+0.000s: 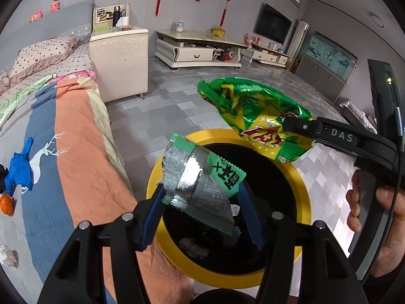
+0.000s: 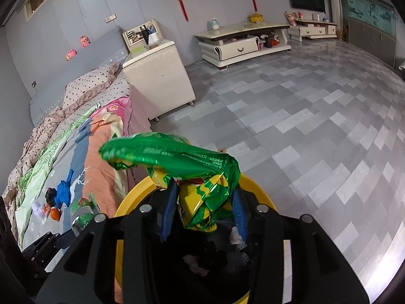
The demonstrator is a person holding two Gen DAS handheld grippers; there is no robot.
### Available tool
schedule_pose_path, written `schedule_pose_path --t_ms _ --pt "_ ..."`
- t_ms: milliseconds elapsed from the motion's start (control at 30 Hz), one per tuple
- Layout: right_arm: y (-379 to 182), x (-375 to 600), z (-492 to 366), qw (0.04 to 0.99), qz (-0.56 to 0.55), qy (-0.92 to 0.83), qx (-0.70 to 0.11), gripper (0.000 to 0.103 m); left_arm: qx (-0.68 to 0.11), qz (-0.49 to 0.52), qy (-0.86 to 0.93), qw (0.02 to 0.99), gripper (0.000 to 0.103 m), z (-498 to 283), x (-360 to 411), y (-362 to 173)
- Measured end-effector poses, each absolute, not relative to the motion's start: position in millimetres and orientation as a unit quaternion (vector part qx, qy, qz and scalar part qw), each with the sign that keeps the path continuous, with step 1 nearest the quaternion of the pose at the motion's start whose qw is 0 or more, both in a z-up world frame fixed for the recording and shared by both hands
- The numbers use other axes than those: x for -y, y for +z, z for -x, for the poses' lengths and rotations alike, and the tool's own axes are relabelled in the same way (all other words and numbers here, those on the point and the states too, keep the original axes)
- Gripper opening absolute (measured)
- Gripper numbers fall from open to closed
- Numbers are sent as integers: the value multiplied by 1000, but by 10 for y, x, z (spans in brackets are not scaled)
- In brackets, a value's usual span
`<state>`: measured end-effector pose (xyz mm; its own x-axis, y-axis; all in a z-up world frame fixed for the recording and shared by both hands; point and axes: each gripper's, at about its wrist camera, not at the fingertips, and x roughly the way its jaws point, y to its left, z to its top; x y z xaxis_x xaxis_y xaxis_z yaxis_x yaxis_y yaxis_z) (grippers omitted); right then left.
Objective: Collect trash
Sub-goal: 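Open the right tool then the left tool to drop both into the bin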
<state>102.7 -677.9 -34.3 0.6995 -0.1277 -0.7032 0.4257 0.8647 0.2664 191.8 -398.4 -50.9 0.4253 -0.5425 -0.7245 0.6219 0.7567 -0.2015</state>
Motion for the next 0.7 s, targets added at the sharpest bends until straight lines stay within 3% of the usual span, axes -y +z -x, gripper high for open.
schedule_pose_path --t_ms 233,433,700 --pt "-265 6795 -948 899 -209 -168 -346 56 -409 -44 -342 845 65 -1914 3929 -496" --pt "-253 6802 -892 898 -212 -176 -344 60 -399 -46 -336 852 79 -1883 3842 -439" --pt "-179 6733 -851 898 -216 -180 -339 68 -385 -48 -311 867 89 -1912 3603 -379"
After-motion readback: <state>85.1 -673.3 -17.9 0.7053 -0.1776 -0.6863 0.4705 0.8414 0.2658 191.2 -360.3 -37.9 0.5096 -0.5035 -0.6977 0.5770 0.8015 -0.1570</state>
